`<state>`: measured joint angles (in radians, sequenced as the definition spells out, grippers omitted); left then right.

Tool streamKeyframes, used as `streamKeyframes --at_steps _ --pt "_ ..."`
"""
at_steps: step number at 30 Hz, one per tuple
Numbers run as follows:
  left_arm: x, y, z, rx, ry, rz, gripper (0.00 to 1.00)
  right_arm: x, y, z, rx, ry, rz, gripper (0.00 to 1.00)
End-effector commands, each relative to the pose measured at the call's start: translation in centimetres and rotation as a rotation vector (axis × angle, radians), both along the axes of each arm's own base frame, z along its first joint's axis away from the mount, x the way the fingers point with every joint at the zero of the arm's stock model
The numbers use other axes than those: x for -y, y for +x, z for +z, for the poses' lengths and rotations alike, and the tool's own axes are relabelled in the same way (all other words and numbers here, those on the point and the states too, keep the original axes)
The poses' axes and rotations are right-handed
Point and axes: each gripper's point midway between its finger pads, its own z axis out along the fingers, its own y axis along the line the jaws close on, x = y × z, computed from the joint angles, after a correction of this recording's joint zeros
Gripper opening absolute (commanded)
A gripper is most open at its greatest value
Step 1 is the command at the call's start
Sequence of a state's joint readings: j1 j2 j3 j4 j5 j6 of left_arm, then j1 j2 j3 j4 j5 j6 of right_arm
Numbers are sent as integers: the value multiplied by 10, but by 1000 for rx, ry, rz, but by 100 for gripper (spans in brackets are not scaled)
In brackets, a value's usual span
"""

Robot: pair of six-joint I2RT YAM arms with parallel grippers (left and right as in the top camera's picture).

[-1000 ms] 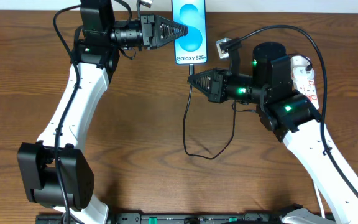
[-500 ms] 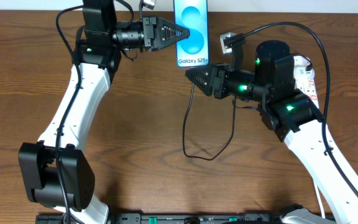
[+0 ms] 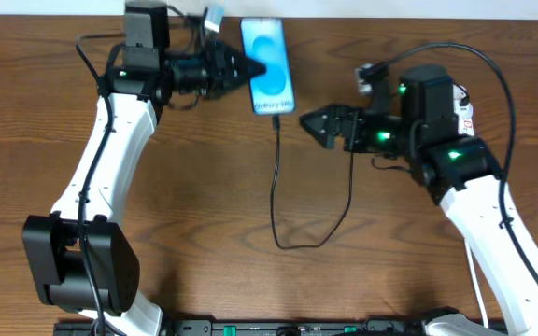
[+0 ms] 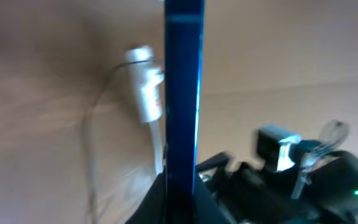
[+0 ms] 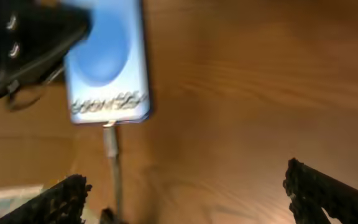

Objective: Plug charger to phone and switch on socket

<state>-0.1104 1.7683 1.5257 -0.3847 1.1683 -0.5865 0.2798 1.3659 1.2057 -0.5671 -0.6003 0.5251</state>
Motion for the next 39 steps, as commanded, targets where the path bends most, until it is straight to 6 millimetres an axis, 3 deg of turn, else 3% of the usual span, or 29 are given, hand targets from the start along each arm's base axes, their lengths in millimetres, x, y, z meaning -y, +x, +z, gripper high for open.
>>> streamKeyframes --at_steps 1,4,11,13,17,21,31,39 --pt "0 0 -21 117 145 -14 7 37 10 -12 -20 -124 -140 99" --pt "10 -3 -40 69 156 -50 7 52 8 -25 -39 -209 -171 99" --pt "46 -7 -106 -29 187 -155 7 76 4 -43 -79 -341 -239 99" --pt "49 -3 -139 -83 241 -147 7 82 1 -47 -97 -376 -258 99" --pt "50 -2 -181 -167 263 -155 7 82 -3 -52 -112 -383 -253 99" --pt "53 -3 -206 -230 237 -169 7 82 -2 -59 -127 -389 -250 99" --pt "60 -3 -218 -233 184 -203 8 80 1 -71 -153 -399 -241 99" --pt "68 -5 -230 -215 267 -195 8 77 0 -73 -161 -391 -231 99"
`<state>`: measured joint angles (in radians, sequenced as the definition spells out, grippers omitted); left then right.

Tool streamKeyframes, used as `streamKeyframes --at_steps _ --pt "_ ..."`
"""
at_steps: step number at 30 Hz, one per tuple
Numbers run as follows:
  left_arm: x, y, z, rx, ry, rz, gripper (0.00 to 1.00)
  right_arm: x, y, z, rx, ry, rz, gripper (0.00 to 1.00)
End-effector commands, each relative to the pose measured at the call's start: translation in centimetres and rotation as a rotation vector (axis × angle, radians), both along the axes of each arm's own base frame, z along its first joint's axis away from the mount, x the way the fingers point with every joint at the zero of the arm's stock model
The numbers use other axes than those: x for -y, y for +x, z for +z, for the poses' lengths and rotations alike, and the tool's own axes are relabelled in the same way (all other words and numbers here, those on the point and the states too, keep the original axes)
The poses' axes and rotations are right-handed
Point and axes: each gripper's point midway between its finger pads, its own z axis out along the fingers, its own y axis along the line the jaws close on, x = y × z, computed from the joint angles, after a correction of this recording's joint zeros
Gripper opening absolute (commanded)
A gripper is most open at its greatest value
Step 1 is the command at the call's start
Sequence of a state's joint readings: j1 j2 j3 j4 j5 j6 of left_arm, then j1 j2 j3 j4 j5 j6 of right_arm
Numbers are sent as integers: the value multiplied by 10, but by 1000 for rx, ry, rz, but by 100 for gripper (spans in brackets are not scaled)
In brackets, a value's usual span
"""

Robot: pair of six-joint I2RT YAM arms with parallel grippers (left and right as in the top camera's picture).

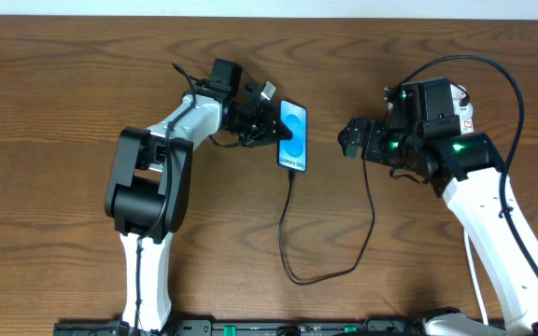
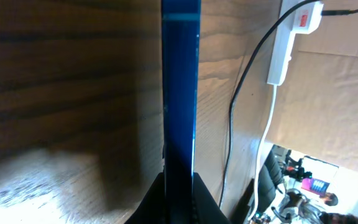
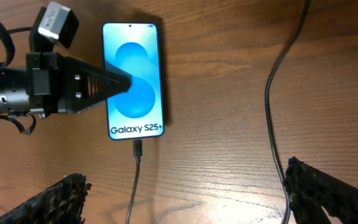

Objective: Plug charger to phone and switch on socket

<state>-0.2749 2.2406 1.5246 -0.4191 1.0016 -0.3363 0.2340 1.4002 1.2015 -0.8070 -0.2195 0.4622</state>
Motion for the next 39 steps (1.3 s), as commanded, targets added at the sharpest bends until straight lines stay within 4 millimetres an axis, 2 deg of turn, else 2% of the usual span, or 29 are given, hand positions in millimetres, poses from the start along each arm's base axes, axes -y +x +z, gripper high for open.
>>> streamKeyframes --at_steps 1,15,18,23,27,28,35,37,39 --pt "9 0 2 28 0 -25 7 -3 -1 -4 -9 -2 20 99" --pt "7 1 -1 31 21 -18 8 -5 -2 -4 -14 9 27 99" --pt "7 1 -1 31 21 -18 17 -4 -3 -5 -17 8 27 99" --pt "6 1 -3 32 34 -13 17 -4 -3 -5 -18 8 28 99" --pt "-1 0 -13 18 94 5 17 -4 -3 -5 -18 7 28 99" --pt "-2 0 -15 17 100 7 25 -4 -3 -5 -18 7 28 99" --pt "-5 1 -18 22 122 14 35 -4 -5 -6 -26 5 27 99" --pt "-7 2 -21 24 144 21 42 -4 -5 -6 -26 5 27 99" --pt "-10 3 -24 26 170 30 43 -4 -5 -6 -27 5 27 99"
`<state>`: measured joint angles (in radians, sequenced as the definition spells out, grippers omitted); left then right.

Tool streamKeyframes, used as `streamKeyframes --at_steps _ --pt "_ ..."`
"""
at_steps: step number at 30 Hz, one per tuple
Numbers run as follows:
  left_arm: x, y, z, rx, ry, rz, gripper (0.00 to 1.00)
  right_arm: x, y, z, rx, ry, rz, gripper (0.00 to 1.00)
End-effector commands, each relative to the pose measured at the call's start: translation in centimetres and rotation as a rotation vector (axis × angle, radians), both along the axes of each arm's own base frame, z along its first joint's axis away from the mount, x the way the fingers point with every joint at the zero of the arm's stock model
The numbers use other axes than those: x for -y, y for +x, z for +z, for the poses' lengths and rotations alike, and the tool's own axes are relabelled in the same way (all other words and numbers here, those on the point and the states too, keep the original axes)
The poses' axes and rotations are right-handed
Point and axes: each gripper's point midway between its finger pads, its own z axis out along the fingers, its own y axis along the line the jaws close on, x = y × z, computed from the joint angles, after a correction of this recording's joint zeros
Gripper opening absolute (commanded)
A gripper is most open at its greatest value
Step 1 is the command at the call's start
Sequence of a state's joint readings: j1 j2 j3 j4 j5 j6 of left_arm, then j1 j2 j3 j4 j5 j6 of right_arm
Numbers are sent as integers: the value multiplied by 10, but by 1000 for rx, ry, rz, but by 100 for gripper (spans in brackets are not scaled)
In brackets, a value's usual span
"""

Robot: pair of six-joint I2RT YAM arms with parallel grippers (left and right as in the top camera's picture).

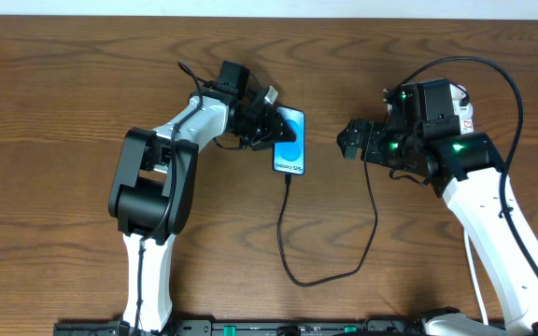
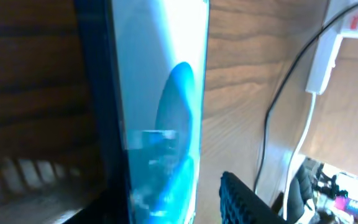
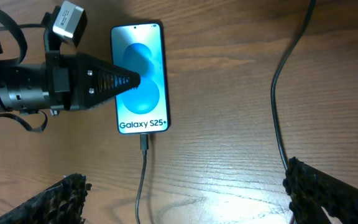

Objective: Plug charger to phone and switch on socket

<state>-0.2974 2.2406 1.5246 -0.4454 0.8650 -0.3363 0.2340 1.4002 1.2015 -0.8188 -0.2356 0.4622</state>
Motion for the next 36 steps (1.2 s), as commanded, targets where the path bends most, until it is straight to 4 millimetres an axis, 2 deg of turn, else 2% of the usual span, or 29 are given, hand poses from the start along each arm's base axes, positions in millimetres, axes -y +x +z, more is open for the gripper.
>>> streamKeyframes --at_steps 1,5,8,14,18,23,26,28,31,32,33,36 --pt "-7 4 -7 16 51 10 43 -1 -2 -5 -14 -7 18 99" --pt "-15 4 -15 11 115 28 45 0 -4 -7 -20 -19 21 99" --pt "-23 3 -22 5 171 42 57 6 -5 -10 -24 -54 18 99" --pt "-46 3 -38 3 322 78 61 16 -9 -15 -45 -104 -4 99" --pt "-56 2 -43 -1 384 90 69 18 -10 -15 -50 -111 -10 99" --pt "-75 0 -52 -5 500 110 91 20 -13 -17 -63 -124 7 99" --pt "-83 -1 -51 -9 543 117 98 21 -16 -19 -59 -151 56 99" --pt "-88 1 -40 0 554 129 98 26 -17 -18 -71 -152 42 99" --pt "-91 10 -10 58 542 156 98 39 -17 -12 -88 -154 6 99" --pt "-96 16 5 101 559 176 98 44 -17 -8 -89 -157 -2 99" --pt "-108 25 31 182 615 221 98 54 -16 0 -89 -166 -10 99" --pt "-135 37 84 335 734 323 98 76 -14 17 -91 -187 -52 99"
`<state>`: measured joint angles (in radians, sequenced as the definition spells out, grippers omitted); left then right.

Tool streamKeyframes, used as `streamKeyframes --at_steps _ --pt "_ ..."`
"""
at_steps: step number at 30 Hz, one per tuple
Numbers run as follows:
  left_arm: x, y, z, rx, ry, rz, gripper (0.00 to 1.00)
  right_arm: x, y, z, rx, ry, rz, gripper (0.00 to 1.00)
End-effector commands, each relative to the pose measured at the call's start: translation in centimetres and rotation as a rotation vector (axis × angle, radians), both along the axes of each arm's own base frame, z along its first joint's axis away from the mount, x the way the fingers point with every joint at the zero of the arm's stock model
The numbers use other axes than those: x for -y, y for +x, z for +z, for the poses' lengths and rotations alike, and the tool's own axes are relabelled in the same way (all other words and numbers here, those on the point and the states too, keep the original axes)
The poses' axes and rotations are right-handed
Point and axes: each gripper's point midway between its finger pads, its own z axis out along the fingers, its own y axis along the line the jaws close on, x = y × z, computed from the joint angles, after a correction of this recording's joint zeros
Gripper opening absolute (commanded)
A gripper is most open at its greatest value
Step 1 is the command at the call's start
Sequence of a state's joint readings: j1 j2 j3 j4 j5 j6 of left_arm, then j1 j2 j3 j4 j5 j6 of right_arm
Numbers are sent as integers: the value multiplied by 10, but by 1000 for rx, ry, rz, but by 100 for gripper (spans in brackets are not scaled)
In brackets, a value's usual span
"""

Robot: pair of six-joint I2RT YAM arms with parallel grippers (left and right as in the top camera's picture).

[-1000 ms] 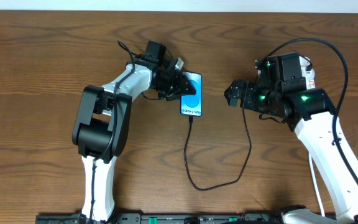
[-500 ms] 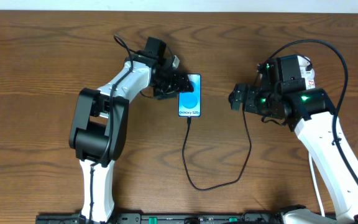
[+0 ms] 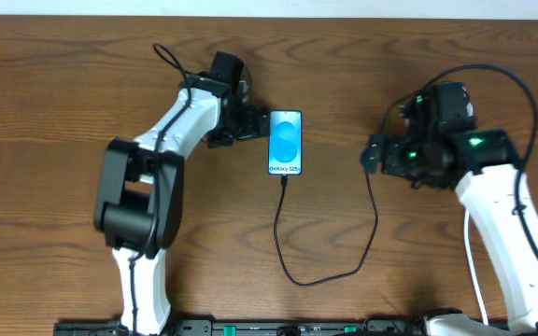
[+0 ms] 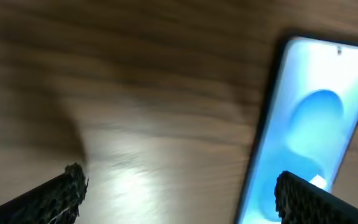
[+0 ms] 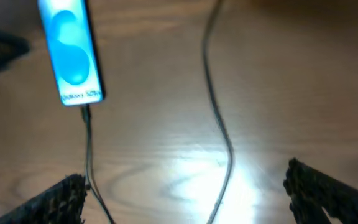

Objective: Plug charger to phone and switch on socket
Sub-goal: 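Set the phone flat on the table, open the left gripper and lift away, then move the right gripper over the power strip's orange switch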

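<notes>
The phone (image 3: 285, 143) lies flat on the wooden table (image 3: 63, 187), its blue screen lit and facing up. It also shows in the wrist views, phone (image 4: 309, 118) and phone (image 5: 72, 53). The black charger cable (image 3: 292, 266) is plugged into its near end, plug (image 5: 86, 114), loops toward me and runs up to the right arm. My left gripper (image 3: 248, 126) is open just left of the phone, one finger (image 4: 300, 196) over its edge. My right gripper (image 3: 374, 155) is open to the right, holding nothing. The socket is out of view.
A second run of the cable (image 5: 219, 124) crosses the table between my right gripper's fingers. The left arm (image 3: 148, 168) stretches across the table's left half and the right arm (image 3: 493, 187) stands along the right side.
The phone was tilted in my left gripper's grip; now it lies flat and the left gripper is open, drawn a little to the left. My right gripper has shifted to the right.
My left gripper held the phone, cable plugged in, near the table's far edge. Then it held the phone upright on its edge at mid-table, then tilted toward flat. Now the phone rests flat, released. My right gripper stayed open throughout.
</notes>
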<state>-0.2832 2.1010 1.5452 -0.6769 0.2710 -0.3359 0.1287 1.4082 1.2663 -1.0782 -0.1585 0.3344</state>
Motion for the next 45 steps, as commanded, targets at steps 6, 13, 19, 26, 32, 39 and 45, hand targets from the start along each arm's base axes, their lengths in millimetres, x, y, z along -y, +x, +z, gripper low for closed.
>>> streamKeyframes --at_steps 6,13,19,26,32,39,45 --pt "-75 19 188 516 273 193 98 107 38 56 28 -148 -230 99" --pt "-77 11 215 576 251 206 99 182 69 43 47 -256 -422 99" --pt "-77 11 215 575 251 206 98 237 73 15 2 -273 -662 99" --pt "-77 12 215 576 251 206 98 269 85 -42 -78 -243 -772 99" --pt "-78 11 215 575 251 206 98 271 104 -89 -111 -124 -763 99" --pt "-77 11 215 575 251 206 99 264 118 -124 -138 -25 -798 99" --pt "-77 12 215 576 251 206 99 265 117 -144 -170 -24 -808 99"
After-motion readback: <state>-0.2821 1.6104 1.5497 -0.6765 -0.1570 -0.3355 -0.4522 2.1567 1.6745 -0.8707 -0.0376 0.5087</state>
